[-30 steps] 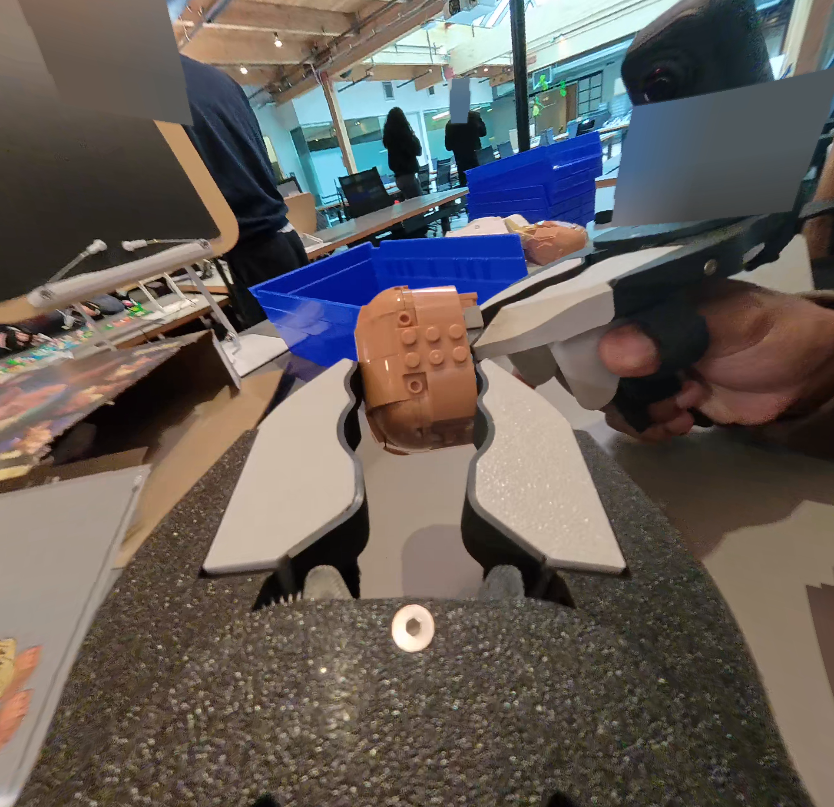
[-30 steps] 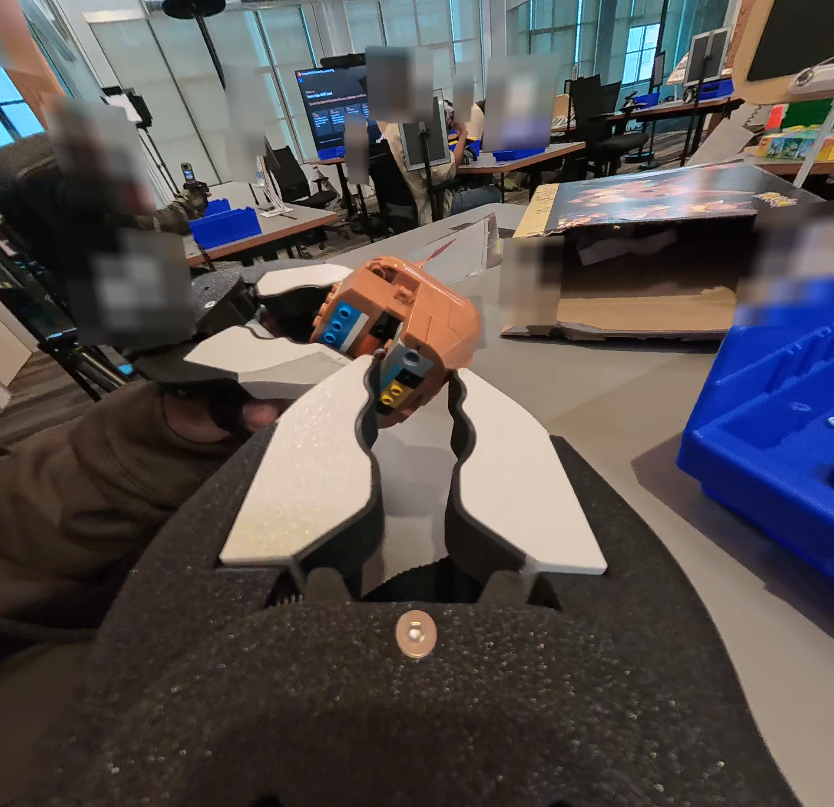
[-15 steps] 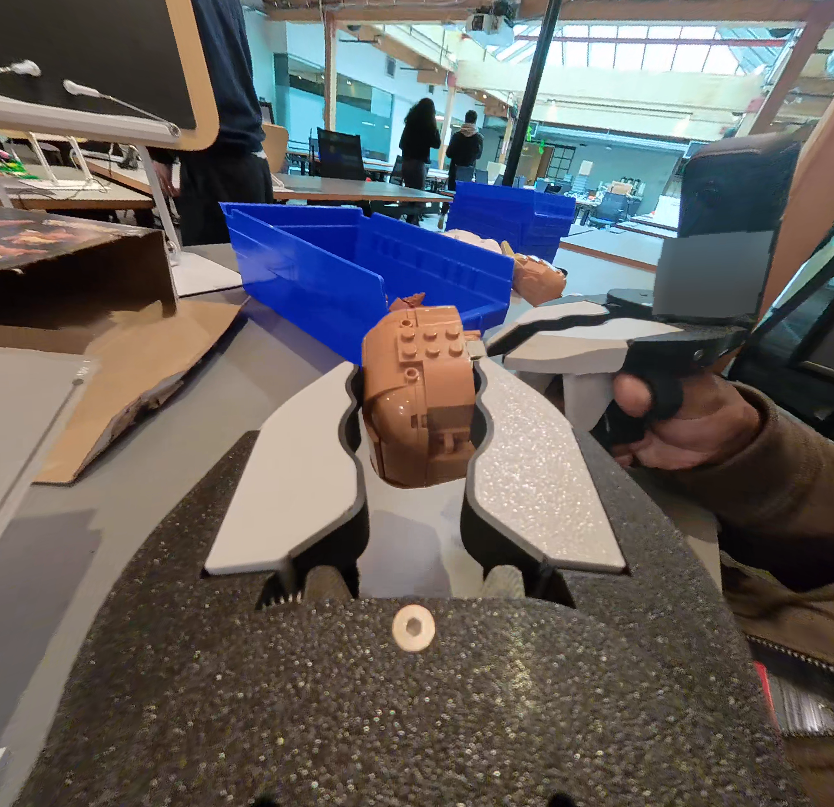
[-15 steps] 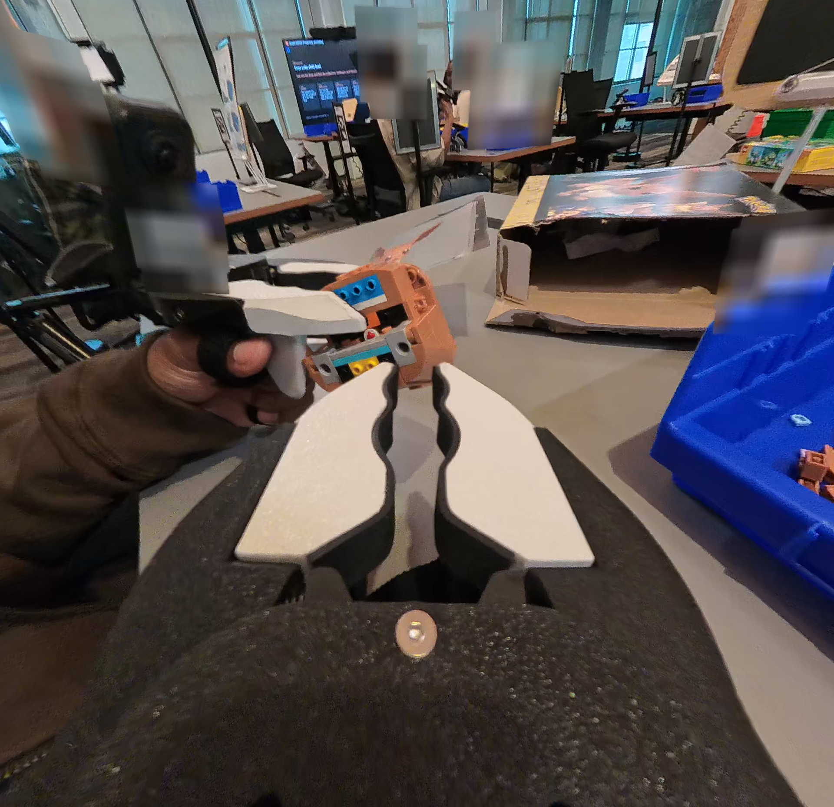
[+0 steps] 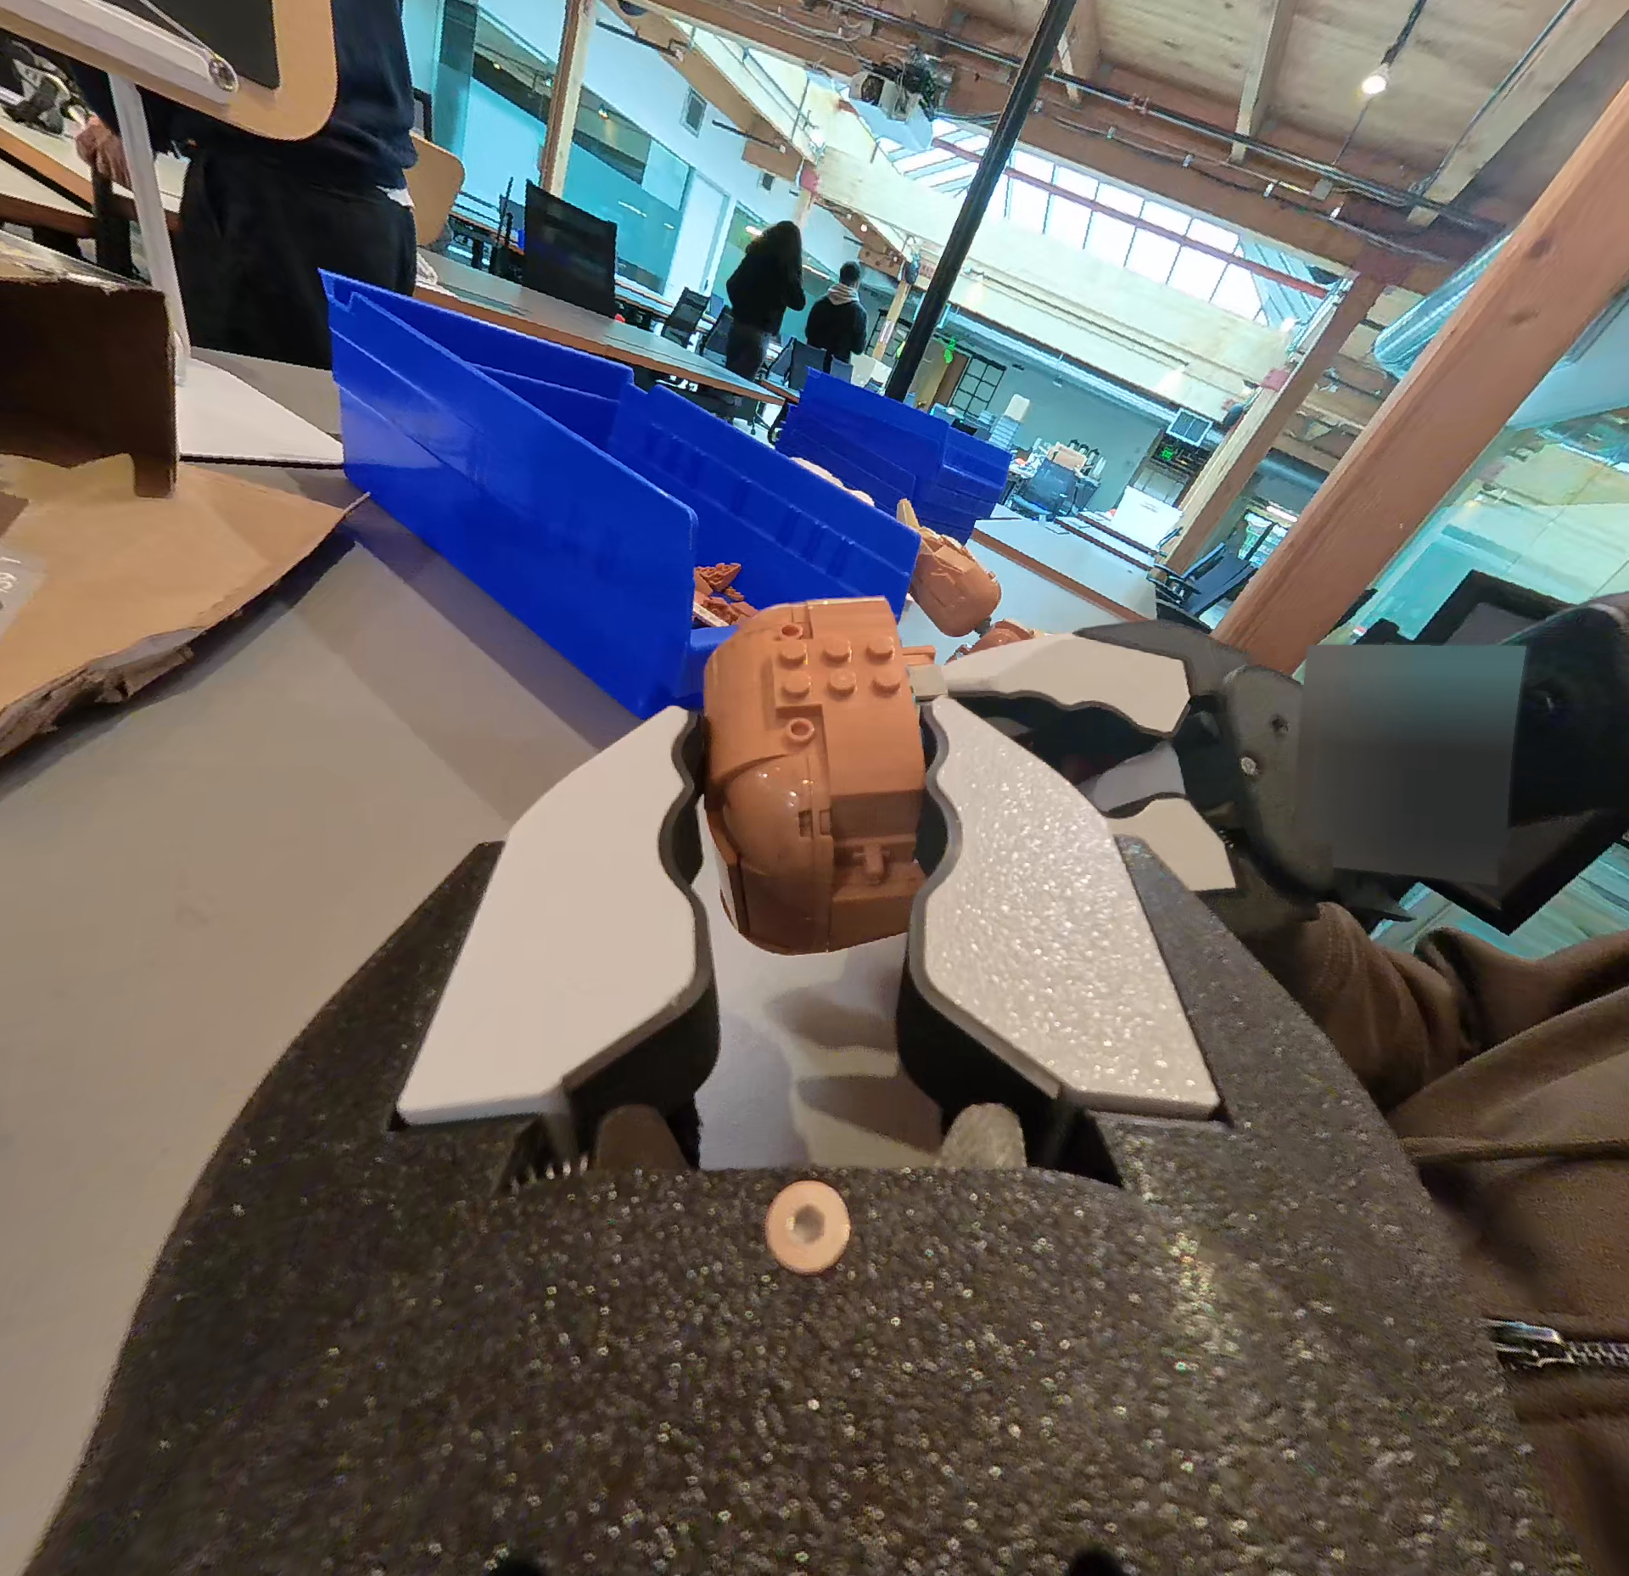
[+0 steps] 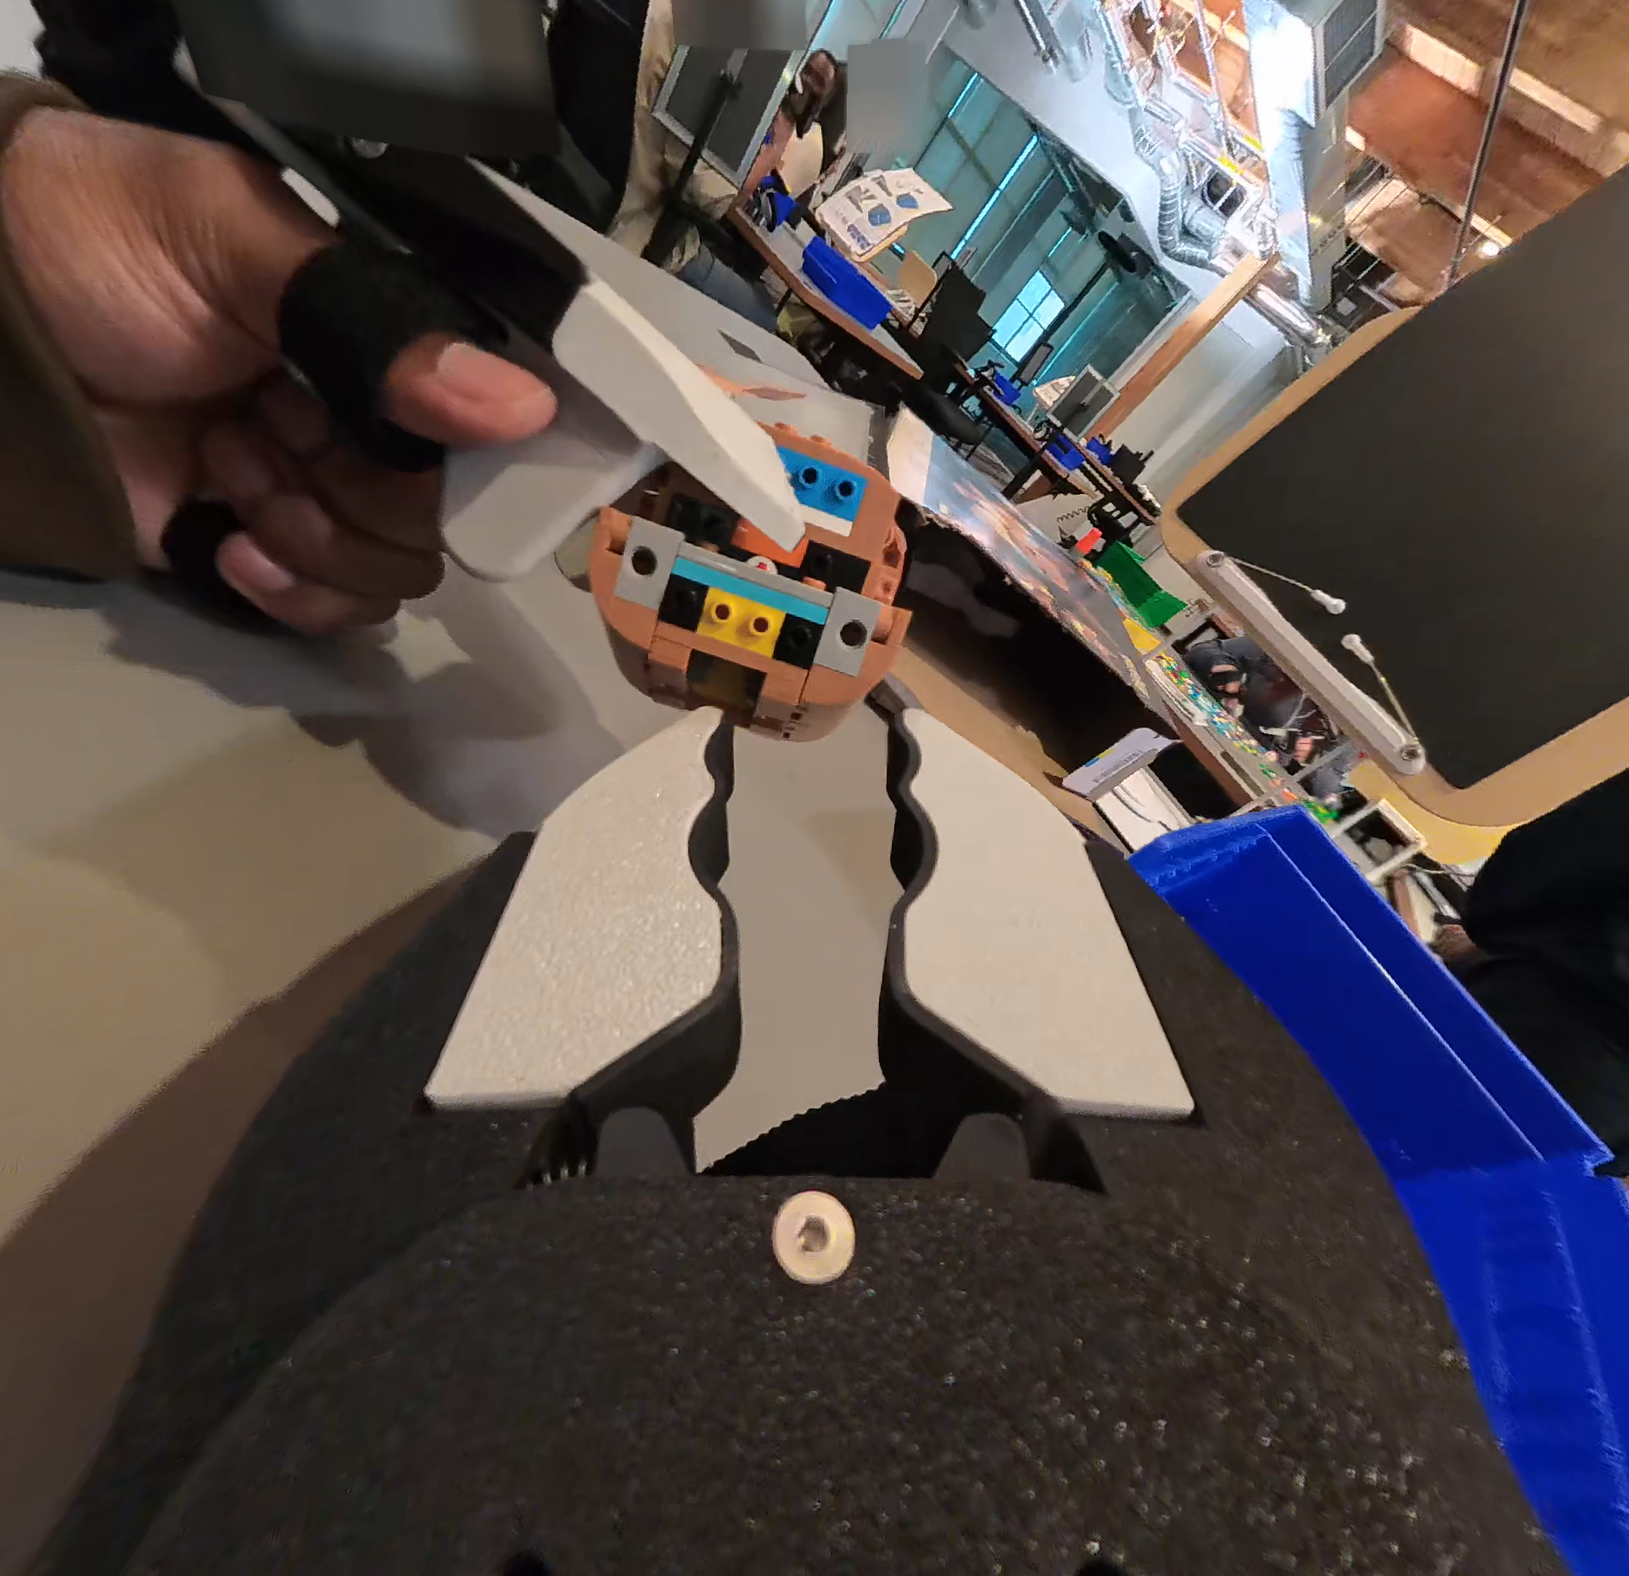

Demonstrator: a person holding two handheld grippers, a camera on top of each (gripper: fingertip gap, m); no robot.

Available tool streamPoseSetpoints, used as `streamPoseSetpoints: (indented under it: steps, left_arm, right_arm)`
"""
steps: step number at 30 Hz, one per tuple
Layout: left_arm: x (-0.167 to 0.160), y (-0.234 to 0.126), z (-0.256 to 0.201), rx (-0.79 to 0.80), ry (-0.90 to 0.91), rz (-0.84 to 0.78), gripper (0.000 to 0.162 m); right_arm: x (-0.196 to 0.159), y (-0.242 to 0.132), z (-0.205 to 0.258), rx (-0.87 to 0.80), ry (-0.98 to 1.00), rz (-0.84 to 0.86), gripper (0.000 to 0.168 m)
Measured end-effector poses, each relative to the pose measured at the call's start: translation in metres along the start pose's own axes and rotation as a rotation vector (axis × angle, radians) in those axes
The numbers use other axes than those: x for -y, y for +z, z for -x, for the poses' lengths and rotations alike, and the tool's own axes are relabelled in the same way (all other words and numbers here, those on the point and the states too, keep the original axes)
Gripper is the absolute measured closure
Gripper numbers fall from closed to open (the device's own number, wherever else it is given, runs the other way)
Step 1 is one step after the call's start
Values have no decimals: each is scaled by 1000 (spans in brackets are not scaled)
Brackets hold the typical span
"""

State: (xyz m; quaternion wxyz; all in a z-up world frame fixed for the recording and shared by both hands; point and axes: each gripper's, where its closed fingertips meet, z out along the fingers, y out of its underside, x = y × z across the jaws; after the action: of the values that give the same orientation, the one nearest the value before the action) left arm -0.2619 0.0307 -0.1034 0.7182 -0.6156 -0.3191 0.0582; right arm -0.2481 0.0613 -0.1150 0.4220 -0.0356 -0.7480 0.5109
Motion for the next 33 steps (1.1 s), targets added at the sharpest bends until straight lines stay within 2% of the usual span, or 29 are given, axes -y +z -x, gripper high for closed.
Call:
streamPoseSetpoints:
  steps: [4,11,16,22,26,33]
  left_arm:
    - [5,-2,-10,-25,102,-18,116]
    - [11,-9,-35,-42,513,-58,116]
    - [12,-15,-53,-73,742,-98,116]
    - [6,-20,-68,-54,1054,-127,116]
    - [-1,-22,-71,-62,1170,-117,116]
    - [-18,-19,-63,-75,1242,-21,116]
  right_arm:
    - [5,-6,-1,58,122,-53,135]
    - [28,-28,-1,295,490,-217,135]
    - [31,-31,13,396,544,-184,130]
    - [38,-36,18,552,798,-161,134]
    - [34,-34,20,629,912,-124,140]
    - [15,-28,30,675,958,-28,144]
